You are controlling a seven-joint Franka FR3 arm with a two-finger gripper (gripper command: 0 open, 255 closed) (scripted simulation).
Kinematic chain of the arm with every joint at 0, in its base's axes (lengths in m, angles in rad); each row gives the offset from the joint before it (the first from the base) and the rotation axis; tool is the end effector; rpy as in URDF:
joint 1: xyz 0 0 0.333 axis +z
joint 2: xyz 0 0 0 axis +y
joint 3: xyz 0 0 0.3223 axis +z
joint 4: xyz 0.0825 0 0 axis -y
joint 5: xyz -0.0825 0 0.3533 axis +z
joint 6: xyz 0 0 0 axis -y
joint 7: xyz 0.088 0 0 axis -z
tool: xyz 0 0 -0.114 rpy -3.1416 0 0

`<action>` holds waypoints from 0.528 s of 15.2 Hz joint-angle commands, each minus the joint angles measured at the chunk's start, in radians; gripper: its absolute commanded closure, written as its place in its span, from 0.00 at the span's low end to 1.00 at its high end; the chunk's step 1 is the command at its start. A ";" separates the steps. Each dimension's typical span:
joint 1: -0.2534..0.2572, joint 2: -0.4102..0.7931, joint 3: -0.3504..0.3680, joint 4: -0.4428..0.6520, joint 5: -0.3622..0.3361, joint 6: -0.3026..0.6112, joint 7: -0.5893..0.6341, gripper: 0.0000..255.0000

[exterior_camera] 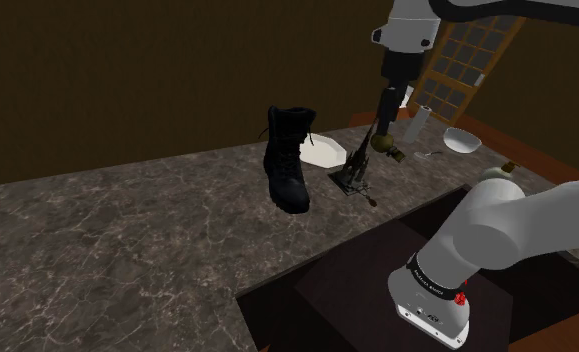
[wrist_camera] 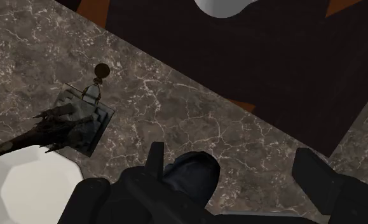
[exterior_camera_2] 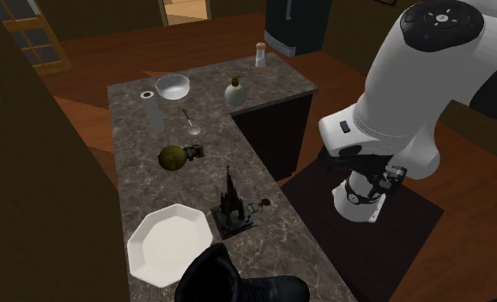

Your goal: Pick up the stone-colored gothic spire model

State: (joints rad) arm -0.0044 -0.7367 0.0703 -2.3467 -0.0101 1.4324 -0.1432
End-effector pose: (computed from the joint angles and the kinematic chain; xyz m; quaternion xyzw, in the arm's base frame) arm 0.2668 0.0226 0.5675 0.9913 0.0925 -0.0905 0.0243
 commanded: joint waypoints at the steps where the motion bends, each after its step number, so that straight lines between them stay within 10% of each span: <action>1: 0.000 0.000 0.000 0.000 0.000 0.000 0.000 0.00; 8: -0.064 -0.161 -0.166 -0.261 -0.074 0.325 -0.127 0.00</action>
State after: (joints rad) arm -0.0586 -0.8741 -0.0714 -2.5696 -0.0748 1.7063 -0.2519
